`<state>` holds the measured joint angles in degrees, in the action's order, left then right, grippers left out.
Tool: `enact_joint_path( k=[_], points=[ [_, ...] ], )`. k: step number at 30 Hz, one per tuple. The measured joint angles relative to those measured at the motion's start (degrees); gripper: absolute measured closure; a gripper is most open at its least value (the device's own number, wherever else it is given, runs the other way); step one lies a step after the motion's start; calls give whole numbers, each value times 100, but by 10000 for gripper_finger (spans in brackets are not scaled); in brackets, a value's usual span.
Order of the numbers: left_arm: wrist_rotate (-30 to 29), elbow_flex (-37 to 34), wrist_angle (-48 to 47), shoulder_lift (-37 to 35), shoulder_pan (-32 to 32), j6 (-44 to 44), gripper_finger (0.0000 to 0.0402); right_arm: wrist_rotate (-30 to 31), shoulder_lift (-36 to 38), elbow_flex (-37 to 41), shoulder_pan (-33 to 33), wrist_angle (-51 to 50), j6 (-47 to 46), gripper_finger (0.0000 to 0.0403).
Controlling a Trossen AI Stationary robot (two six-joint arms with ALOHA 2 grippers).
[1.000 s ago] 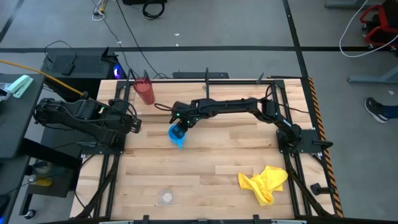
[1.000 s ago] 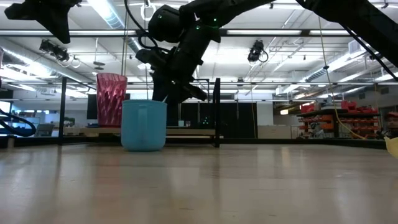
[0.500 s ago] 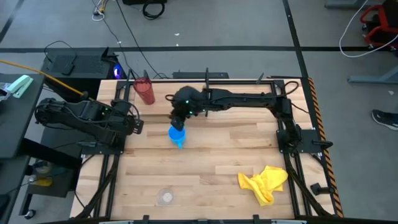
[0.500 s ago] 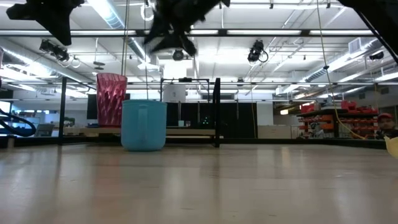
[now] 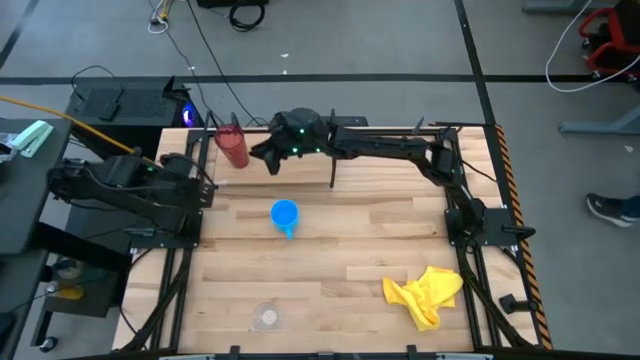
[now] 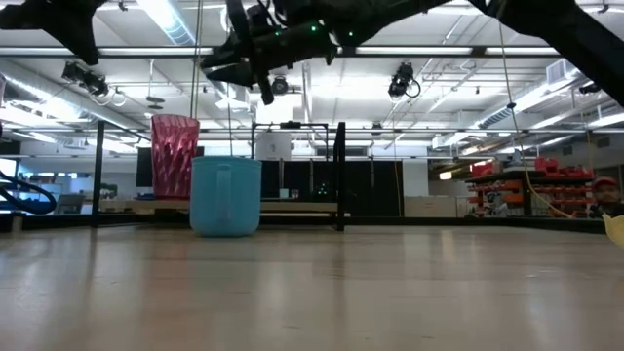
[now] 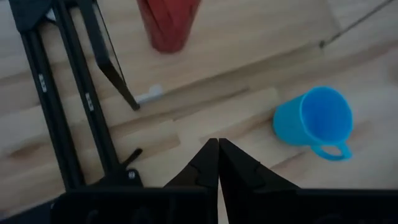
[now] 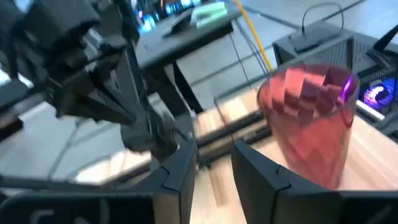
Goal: Stack small to large cups/mugs on shelf
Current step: Put the blue mug on the shelf
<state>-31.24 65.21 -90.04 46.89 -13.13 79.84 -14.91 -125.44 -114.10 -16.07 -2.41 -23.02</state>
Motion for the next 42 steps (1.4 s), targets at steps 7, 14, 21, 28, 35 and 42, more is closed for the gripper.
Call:
enact_joint_path(
  k=[7, 14, 21, 28, 35, 42],
  points=[
    [-388, 0, 0, -448, 7, -112, 391, 181, -55, -4, -270, 494, 229, 295],
    [-435, 0, 0, -389, 11, -273, 384, 300, -398, -11, -322, 684, 368, 295],
    [-435, -2, 3, -299, 9, -266, 367, 202, -1040, -665, -289, 495, 465, 296],
    [-433, -2, 4, -249, 9, -255, 377, 258, -1460, -2060, -182, -175, 780, 296],
    [-504, -2, 4, -249, 9, -260, 378, 397, -1443, -1952, -178, -109, 864, 296],
    [-562, -2, 4, -225, 9, -265, 370, 438, -1443, -1952, -255, -127, 833, 296]
  ],
)
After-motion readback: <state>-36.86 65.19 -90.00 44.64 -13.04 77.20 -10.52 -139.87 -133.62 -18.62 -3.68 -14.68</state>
